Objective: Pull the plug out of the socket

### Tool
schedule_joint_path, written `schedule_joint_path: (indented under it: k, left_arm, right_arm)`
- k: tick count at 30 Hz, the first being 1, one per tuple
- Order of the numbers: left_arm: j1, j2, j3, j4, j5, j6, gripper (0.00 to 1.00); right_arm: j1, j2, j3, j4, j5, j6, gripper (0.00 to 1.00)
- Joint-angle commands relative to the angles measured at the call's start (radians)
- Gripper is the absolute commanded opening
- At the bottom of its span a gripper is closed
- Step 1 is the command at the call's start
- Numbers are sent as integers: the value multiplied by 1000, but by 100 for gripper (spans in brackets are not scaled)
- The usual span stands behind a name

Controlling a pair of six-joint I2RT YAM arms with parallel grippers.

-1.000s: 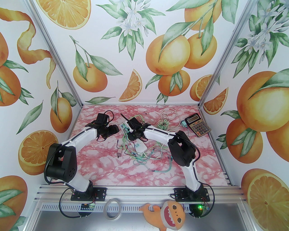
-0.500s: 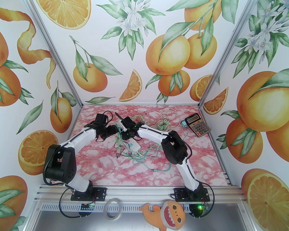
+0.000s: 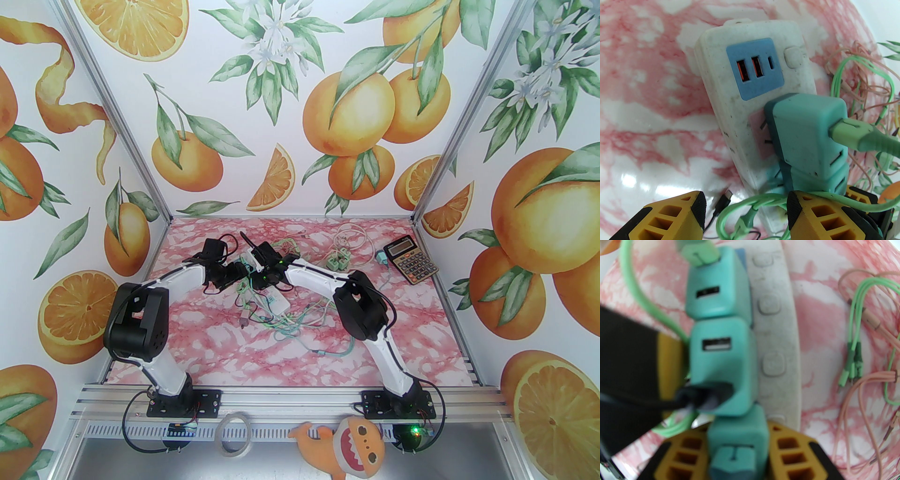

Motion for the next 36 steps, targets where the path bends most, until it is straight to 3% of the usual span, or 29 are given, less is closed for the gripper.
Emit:
schedule_joint_path:
  k: [1,15,25,36]
  left_arm:
    - [6,25,2,62,40,-14,60]
    - [95,-67,-27,46,38,-22,59]
    - [80,108,39,131,126,-44,58]
    - [64,197,63,27,53,-76,56]
  right_arm:
    - [-6,-29,-15,42,-14,23,29]
    - [-17,-32,-22,48,-29,25,29]
    - [-18,-31,-17,46,-34,19,29]
    - [-3,-29,1,20,9,-17,29]
